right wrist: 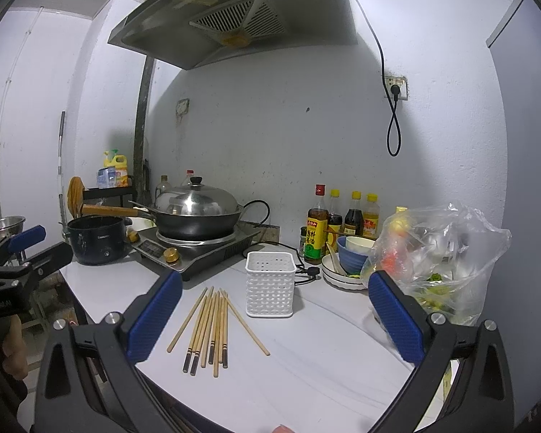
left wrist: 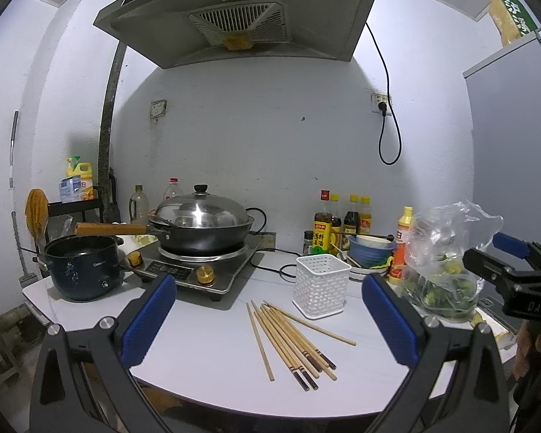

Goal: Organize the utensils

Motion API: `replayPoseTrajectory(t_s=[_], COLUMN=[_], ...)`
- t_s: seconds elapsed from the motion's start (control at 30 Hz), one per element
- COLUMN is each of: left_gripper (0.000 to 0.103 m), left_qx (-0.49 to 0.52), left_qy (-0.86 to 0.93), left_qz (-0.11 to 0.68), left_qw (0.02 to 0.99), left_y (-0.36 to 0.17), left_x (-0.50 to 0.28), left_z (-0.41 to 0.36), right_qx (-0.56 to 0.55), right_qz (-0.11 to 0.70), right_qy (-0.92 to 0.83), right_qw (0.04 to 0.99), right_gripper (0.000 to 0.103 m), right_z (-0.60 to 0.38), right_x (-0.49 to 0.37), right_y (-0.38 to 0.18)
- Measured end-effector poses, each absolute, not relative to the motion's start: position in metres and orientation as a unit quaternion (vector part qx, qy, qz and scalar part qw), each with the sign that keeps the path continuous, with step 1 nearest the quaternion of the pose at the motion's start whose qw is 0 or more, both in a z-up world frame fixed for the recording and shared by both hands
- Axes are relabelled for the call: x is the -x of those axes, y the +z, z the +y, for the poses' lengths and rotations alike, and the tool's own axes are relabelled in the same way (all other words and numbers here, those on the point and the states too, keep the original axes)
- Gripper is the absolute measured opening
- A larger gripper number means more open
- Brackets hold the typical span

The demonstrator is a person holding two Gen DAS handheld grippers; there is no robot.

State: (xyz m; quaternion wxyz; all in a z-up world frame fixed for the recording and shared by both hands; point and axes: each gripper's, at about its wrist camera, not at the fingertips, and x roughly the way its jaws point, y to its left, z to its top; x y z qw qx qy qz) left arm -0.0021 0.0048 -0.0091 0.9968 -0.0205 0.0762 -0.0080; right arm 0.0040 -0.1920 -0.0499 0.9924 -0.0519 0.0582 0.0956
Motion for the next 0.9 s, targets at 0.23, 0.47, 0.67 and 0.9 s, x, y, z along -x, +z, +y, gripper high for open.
replayPoseTrajectory(t_s=[0.23,0.47,0.67,0.9], left_gripper=[0.103,0.103,0.103,0.103], left_qx=[0.022,0.021,0.022,0.022], left_qy=[-0.007,-0.007,-0.007,-0.009], left_qz=[0.075,0.075,0.076,0.086], left_qw=[0.997,0.997,0.997,0.996], left_y=[-0.010,-0.010,-0.010,-0.013], left_x=[0.002,0.002,0.002,-0.010], left_z=[0.008,0.007,0.008,0.010], right_qx=[0.053,0.053,0.054,0.052], right_qz=[0.058,0.058,0.060,0.069], right_qy=[0.097,0.096,0.097,0.094], right_qw=[0.992,0.992,0.992,0.992], right_gripper=[0.102,0.102,0.102,0.102], right_z=[-0.190,-0.189,-0.188,-0.187], right_x=[-0.005,-0.005,-0.006,-0.017], right_y=[-0.049,-0.049,-0.049,-0.050])
